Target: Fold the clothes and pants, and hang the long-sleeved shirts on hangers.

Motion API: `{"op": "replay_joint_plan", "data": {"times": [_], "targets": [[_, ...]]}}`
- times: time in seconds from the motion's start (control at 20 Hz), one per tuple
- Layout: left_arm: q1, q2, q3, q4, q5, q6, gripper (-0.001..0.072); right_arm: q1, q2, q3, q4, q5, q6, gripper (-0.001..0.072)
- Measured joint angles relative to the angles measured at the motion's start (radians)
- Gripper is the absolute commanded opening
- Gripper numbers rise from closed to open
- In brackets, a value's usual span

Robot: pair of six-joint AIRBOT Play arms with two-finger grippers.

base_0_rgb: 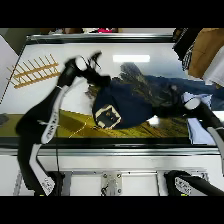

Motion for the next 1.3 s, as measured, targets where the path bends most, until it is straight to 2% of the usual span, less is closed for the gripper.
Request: {"op": "replay_joint_plan", "data": {"times": [0.2,0.35,0.55,0.7,0.85,1.0,1.25,1.3], "targets": [[0.028,0.322,0.034,-0.008,0.048,0.009,0.0015,-0.008,0.235,0.280,-0.023,0.044,-0.002,0.0015],[0.018,0.621,-0.075,-0.006,0.177,0.027,0.0014,-0.011,0.386,0.475,-0.030,0.032,0.015,0.0015],[-0.029,0.946,-0.254,-0.003,0.384,0.038,0.0014,-0.011,0.529,0.630,-0.032,-0.068,0.059,0.0015],[-0.064,1.087,-0.356,0.000,0.513,0.042,0.0014,-0.011,0.583,0.672,-0.032,-0.156,0.087,0.0015],[-0.076,1.143,-0.423,0.000,0.594,0.045,0.0014,-0.011,0.581,0.687,-0.031,-0.198,0.130,0.0015],[-0.051,1.113,-0.451,0.000,0.592,0.045,0.0014,-0.011,0.514,0.692,-0.013,-0.197,0.169,0.0015],[0.087,0.909,-0.465,0.003,0.419,0.026,0.0014,0.025,0.234,0.694,0.021,-0.128,0.185,0.0016],[0.116,0.851,-0.466,0.004,0.380,0.019,0.0015,0.040,0.164,0.694,0.025,-0.127,0.185,0.0047]]}}
